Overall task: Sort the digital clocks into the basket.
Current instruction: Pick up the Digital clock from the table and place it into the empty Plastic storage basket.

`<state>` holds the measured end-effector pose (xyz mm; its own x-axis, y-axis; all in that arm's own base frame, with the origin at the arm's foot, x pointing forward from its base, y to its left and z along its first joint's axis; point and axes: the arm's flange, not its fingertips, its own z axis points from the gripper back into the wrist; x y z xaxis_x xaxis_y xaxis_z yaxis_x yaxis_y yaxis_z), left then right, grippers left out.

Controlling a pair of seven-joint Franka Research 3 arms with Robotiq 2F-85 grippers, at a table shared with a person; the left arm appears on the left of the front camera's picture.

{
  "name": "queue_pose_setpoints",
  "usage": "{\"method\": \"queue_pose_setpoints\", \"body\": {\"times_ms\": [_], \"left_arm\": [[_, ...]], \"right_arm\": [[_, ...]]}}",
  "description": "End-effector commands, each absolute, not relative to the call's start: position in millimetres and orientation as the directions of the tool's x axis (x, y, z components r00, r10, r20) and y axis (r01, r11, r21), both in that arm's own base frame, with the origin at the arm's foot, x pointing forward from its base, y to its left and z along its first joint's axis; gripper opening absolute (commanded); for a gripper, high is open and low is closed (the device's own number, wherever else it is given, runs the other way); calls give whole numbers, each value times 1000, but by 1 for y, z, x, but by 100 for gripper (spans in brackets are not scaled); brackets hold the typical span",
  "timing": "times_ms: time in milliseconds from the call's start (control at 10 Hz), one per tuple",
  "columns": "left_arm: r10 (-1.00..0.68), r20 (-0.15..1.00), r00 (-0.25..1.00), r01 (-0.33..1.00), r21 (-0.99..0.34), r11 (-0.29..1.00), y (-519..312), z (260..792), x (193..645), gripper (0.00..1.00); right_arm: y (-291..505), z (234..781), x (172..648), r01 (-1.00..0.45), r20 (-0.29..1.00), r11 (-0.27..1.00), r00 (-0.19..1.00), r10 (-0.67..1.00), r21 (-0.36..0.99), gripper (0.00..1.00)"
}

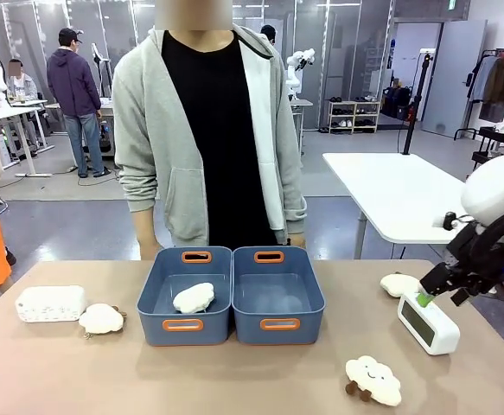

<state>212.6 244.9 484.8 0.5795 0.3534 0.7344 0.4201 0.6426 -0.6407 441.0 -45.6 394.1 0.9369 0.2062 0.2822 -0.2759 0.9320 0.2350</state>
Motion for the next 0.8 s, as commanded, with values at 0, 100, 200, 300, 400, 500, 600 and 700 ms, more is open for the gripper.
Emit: {"method": "queue_pose_setpoints", "body": {"times_ms": [0,100,200,300,400,500,600,700], "left_arm": [[351,737,577,421,-636,647,246,487,213,100],[351,737,577,421,-636,647,246,487,213,100],[351,737,577,421,-636,647,246,487,213,100],[351,737,577,421,-636,647,246,487,213,100],[351,737,577,421,-636,647,246,487,213,100],[351,737,577,421,-636,647,246,487,213,100],[351,737,577,421,-636,647,246,487,213,100],[351,737,577,421,-636,647,246,487,213,100]], "right_arm": [[-36,383,477,-208,208,960,964,168,187,100],[-34,374,487,-173,188,967,973,138,189,100],[-31,362,497,-141,161,977,980,115,160,100],[-29,350,507,-107,137,986,987,89,131,100],[-28,342,510,-121,117,986,987,108,113,100],[-27,336,511,-124,105,987,988,113,106,100],[-26,328,512,-118,85,987,990,109,106,100],[-27,319,515,-110,64,990,993,104,93,100]]}}
